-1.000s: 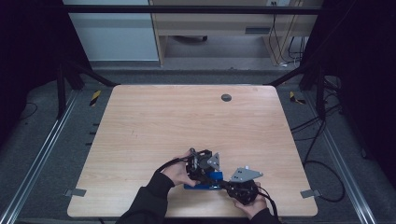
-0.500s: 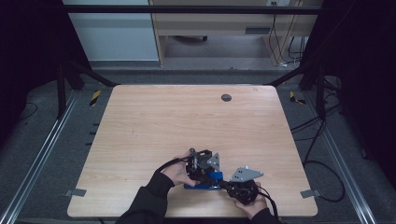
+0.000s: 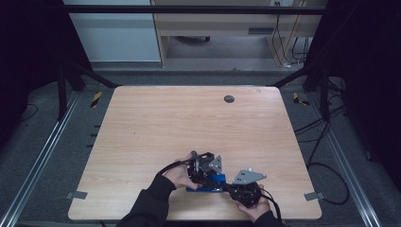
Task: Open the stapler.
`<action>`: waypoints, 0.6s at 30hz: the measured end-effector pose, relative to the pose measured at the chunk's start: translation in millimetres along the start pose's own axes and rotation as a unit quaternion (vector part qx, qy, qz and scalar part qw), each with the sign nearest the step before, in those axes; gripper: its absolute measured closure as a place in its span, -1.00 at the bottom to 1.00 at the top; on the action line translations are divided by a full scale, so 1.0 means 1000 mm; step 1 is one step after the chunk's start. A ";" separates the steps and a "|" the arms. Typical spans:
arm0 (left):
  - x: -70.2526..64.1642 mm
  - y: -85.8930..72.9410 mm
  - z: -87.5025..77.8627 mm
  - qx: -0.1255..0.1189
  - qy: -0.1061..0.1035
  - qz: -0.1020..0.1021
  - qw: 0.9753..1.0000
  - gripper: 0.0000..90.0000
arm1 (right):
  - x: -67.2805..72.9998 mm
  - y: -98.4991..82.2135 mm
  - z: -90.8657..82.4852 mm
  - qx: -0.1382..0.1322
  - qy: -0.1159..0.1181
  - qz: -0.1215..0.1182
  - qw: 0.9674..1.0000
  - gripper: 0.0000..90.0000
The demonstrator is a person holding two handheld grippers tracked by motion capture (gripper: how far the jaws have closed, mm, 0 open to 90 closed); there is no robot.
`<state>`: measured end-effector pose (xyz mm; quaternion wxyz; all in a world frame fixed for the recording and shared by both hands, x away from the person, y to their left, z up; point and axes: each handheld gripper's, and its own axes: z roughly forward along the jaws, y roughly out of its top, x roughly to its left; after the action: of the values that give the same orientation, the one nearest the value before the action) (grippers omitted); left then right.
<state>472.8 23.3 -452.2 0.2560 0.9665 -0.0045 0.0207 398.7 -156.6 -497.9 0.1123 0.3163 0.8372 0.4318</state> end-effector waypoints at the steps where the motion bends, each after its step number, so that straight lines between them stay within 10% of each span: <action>1: 0.000 0.000 0.000 0.000 0.000 0.001 1.000 0.47 | 0.000 0.000 0.000 0.001 -0.001 0.000 1.000 1.00; 14: -0.001 -0.003 -0.002 -0.012 -0.002 -0.001 1.000 0.48 | 0.000 0.000 0.000 0.001 0.004 0.006 1.000 1.00; 18: 0.005 -0.008 -0.029 -0.092 -0.017 -0.020 0.995 0.48 | -0.002 0.000 -0.002 -0.005 0.004 0.013 1.000 1.00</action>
<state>477.1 44.7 -430.5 0.3443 0.9388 0.0084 -0.0010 399.6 -159.1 -497.2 0.1051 0.3252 0.8309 0.4391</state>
